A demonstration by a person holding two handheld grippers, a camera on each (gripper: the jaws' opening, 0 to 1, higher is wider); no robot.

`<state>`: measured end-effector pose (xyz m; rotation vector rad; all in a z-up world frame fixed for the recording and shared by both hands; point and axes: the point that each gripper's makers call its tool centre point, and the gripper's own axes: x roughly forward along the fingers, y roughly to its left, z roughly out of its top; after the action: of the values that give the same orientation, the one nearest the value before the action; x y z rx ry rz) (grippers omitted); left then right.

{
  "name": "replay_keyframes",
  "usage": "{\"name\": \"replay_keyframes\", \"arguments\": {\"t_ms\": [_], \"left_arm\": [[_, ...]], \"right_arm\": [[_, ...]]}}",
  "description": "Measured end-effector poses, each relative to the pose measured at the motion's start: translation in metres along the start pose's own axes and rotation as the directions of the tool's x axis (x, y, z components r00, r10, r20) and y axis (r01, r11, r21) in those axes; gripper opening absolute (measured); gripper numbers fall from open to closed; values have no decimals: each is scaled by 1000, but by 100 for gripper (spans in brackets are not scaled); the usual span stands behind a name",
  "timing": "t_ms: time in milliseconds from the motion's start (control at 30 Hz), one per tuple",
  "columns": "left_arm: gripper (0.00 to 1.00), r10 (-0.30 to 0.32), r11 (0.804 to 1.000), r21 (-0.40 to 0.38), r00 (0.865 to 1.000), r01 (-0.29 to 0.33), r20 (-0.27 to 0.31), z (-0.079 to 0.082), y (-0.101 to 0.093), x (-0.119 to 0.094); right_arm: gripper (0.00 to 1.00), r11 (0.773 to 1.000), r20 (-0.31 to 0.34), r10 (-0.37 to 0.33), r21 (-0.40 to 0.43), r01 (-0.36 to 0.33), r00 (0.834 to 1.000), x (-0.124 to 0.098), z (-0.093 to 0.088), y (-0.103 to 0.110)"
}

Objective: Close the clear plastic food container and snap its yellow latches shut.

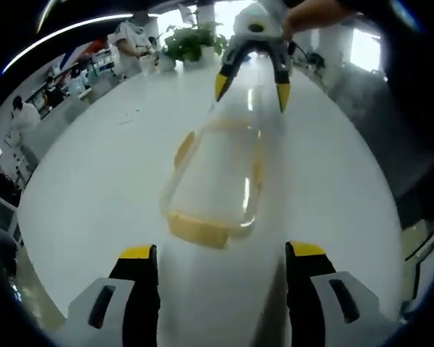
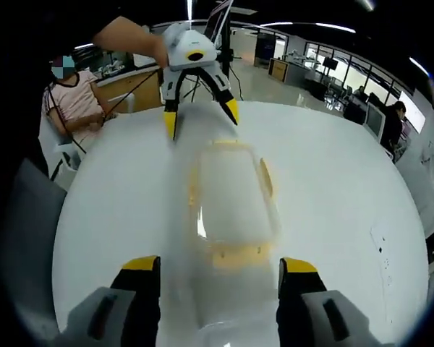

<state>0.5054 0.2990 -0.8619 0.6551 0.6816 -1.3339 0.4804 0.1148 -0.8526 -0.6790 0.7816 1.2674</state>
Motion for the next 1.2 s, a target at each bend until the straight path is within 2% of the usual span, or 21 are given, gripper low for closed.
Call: {"name": "replay_keyframes", "arguments": {"t_ms": [67,133,167,233,300,400,567,633,767,833,967,1067,1200], "left_arm": [[70,-20,999,27,1000,20,-10,-1,1,2],[63,-13,997,77,999,15,-35,-5,8,4],[63,-29,994,100,999,32,-33,-6,9,7],[62,-43,996,78,999,44,-16,-5,12,10],[59,-55,996,73,998,55,-3,-4,18,12],[54,-56,994,95,998,58,-29,-8,25,15],[46,-132,985,111,990,136,-40,-7,18,17],[45,-133,983,119,990,136,-39,-5,20,19],[44,-146,978,142,988,151,-42,-2,18,21],[43,-156,977,143,987,159,-36,0,16,23],[42,-153,977,143,988,156,-32,3,15,25],[42,-165,974,152,986,168,-37,3,11,25],[42,-156,975,155,987,162,-47,2,12,23]], "right_arm": [[63,1000,-1,11,-7,-11,1000,2,1,0],[60,1000,-8,18,-18,-18,1000,5,1,-3],[58,999,-2,27,18,-27,1000,5,3,-6],[55,999,4,21,28,-21,1000,5,4,-13],[52,1000,-17,21,21,-20,1000,6,1,-19],[50,1000,-52,25,-10,-25,998,12,-1,-21],[51,997,-96,47,-55,-53,994,20,-4,-20],[48,996,-116,57,-59,-64,992,23,-6,-21],[37,994,-130,78,-70,-88,988,26,-4,-20],[37,991,-159,79,-94,-95,984,30,-5,-19],[37,990,-171,94,-86,-110,981,36,-6,-17],[38,986,-196,73,-134,-101,978,38,-9,-17],[38,991,-188,75,-98,-95,979,38,-7,-18]]}}
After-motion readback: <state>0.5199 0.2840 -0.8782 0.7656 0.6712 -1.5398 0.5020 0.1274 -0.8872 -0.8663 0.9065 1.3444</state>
